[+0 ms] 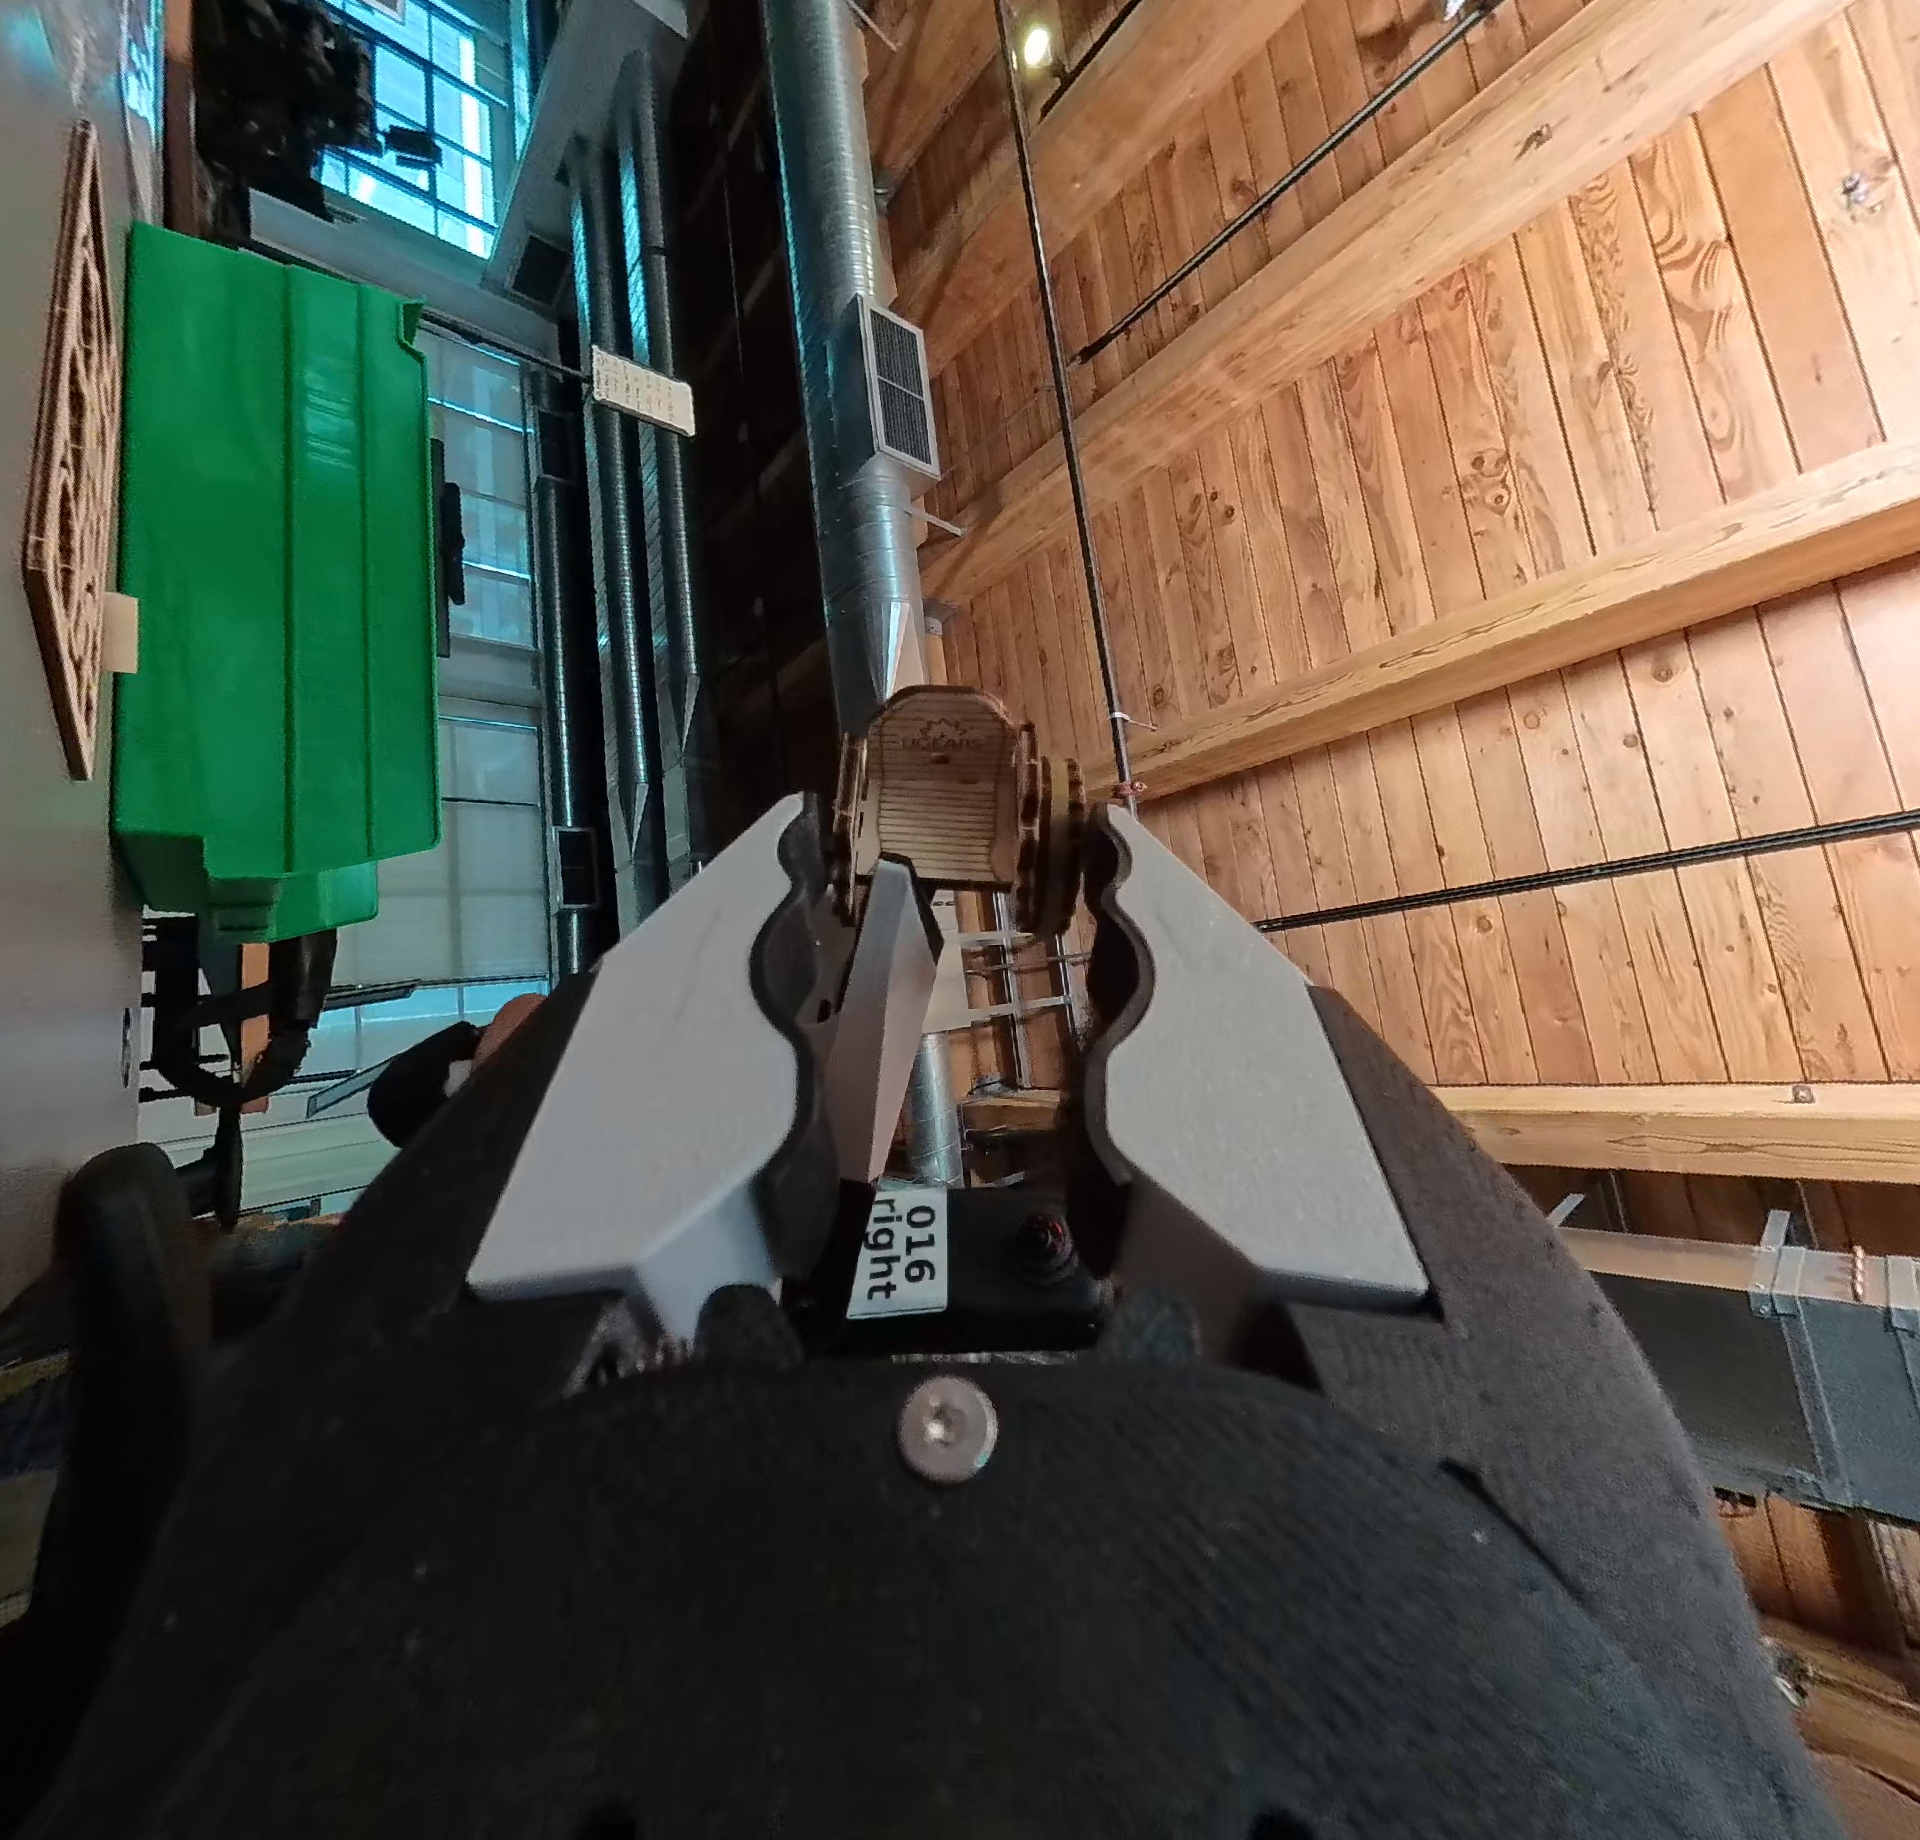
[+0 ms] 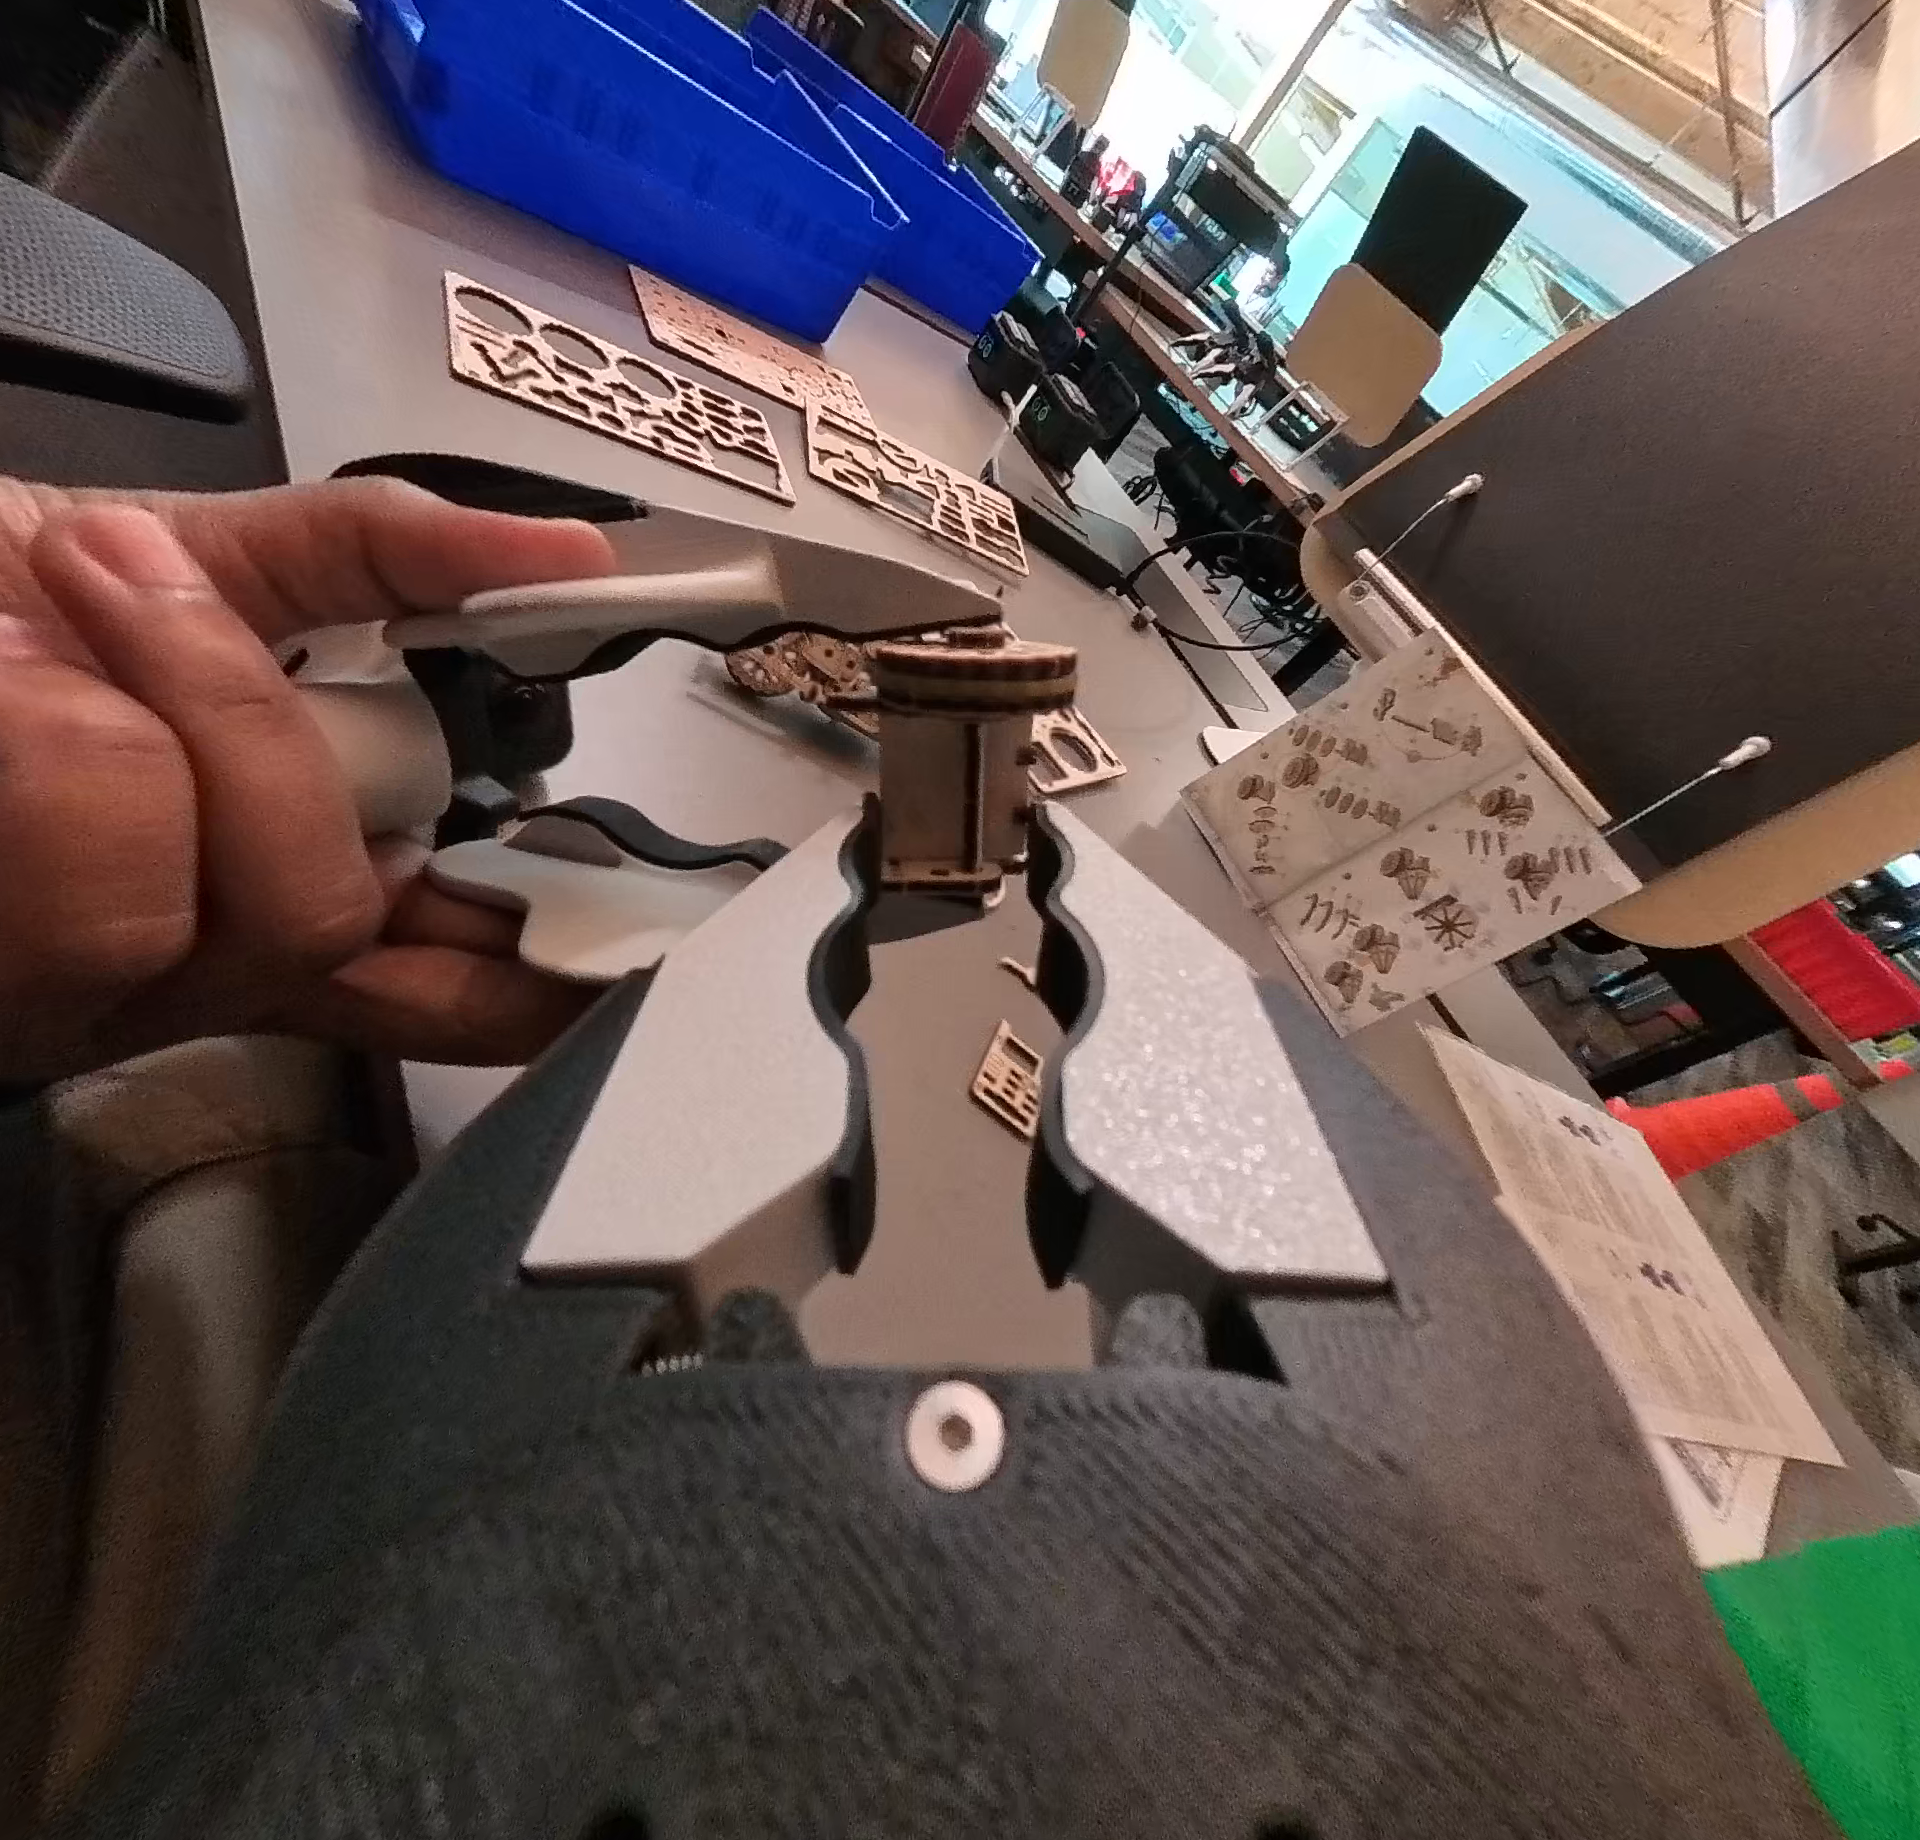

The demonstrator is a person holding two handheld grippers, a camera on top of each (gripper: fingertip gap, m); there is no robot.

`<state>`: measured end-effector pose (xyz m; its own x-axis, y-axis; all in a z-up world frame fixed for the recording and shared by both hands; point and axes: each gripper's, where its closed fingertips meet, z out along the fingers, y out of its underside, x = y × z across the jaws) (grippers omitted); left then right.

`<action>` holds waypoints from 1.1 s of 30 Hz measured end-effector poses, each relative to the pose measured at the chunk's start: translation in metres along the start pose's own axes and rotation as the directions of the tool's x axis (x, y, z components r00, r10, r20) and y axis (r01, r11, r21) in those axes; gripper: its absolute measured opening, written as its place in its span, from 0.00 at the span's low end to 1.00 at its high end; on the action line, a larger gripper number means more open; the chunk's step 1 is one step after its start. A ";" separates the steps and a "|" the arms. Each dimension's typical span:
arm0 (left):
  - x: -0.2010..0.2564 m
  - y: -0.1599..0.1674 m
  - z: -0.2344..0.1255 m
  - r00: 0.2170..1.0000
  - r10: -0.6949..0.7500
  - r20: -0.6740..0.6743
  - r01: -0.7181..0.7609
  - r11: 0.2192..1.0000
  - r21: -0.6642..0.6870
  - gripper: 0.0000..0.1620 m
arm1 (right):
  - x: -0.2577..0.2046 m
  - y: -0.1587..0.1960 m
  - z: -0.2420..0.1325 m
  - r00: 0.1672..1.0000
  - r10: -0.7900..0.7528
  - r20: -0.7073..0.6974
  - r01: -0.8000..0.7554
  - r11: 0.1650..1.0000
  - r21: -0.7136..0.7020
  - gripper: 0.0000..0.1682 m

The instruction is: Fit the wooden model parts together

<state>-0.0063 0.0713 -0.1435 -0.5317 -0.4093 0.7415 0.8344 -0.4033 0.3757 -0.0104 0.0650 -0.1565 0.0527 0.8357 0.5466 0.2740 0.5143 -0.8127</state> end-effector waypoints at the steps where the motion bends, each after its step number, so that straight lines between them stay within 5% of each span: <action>1: 0.000 0.000 0.000 1.000 0.001 0.001 -0.001 1.000 0.000 0.29 | 0.000 0.000 0.000 1.000 -0.001 -0.001 0.001 1.000 0.002 0.16; 33: -0.006 0.009 0.001 1.000 -0.012 0.023 0.013 0.999 -0.037 0.29 | 0.000 -0.006 -0.006 1.000 0.006 -0.004 -0.006 0.998 0.062 0.17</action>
<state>0.0041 0.0708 -0.1445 -0.5383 -0.3853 0.7495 0.8214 -0.4387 0.3644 -0.0062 0.0612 -0.1506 0.0583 0.8381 0.5424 0.2138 0.5202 -0.8268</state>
